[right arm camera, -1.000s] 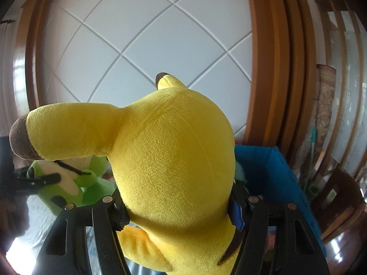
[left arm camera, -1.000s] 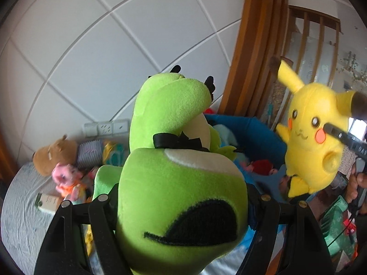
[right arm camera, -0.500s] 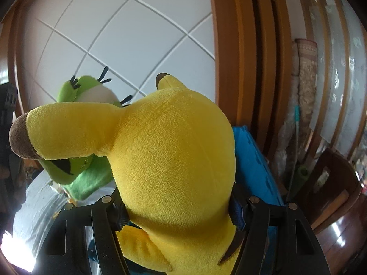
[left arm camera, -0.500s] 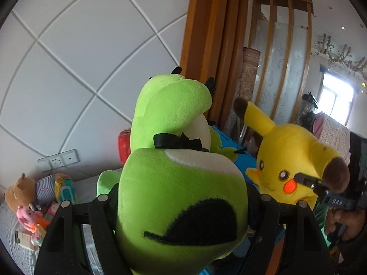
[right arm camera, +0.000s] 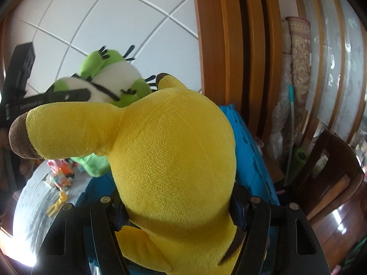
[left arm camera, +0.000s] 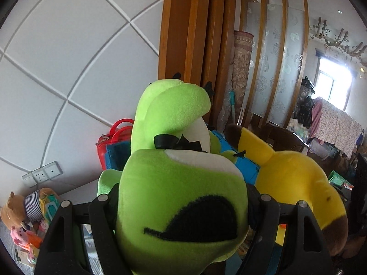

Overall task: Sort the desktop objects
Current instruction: 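Carry the frog with the left tool while the right tool carries Pikachu to the blue crate, then open both tools to drop the frog and Pikachu into the blue crate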

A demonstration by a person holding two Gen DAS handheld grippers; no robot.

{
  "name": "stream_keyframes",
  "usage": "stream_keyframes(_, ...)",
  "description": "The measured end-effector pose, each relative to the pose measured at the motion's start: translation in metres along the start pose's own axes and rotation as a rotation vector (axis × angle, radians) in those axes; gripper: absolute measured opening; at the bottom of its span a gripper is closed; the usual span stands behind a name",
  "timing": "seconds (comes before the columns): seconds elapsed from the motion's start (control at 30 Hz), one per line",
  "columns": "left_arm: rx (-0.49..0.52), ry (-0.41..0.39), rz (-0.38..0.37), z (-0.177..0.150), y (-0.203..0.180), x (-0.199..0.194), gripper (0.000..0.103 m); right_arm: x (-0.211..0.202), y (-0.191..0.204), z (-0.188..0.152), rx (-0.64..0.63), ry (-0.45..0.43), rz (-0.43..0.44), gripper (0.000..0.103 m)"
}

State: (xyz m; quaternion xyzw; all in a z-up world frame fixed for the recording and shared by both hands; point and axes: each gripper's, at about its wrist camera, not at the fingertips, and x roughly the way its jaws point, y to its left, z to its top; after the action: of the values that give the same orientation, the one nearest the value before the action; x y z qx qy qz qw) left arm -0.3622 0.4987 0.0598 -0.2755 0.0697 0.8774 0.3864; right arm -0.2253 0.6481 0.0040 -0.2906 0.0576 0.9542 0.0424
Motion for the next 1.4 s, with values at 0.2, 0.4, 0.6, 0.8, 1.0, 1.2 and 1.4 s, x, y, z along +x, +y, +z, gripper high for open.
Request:
stream_keyframes(0.2,0.015,0.004,-0.009,0.019,-0.014,0.032,0.077,0.013,-0.018,-0.002,0.013,0.026,-0.003,0.07)
stream_keyframes(0.4,0.005,-0.002,-0.003,0.028,-0.01,0.052,0.096,0.019,-0.023,0.001,0.012,0.023,-0.02,0.091)
stream_keyframes(0.6,-0.03,0.011,0.053,0.029,0.001,0.062,0.103,0.026,-0.027,0.005,0.012,0.02,-0.037,0.099)
stream_keyframes(0.8,-0.041,0.017,0.06,0.02,0.007,0.057,0.103,0.029,-0.029,0.009,0.011,0.013,-0.048,0.1)
stream_keyframes(1.0,-0.045,-0.001,0.062,0.012,0.014,0.037,0.103,0.022,-0.017,0.014,-0.003,0.001,-0.04,0.1)
stream_keyframes(1.2,-0.062,-0.021,0.071,0.0,0.022,0.009,0.103,0.011,0.0,0.013,-0.025,0.0,-0.027,0.1)
stream_keyframes(1.4,-0.094,-0.025,0.097,-0.022,0.04,-0.023,0.103,0.003,0.027,0.011,-0.06,-0.008,-0.003,0.1)
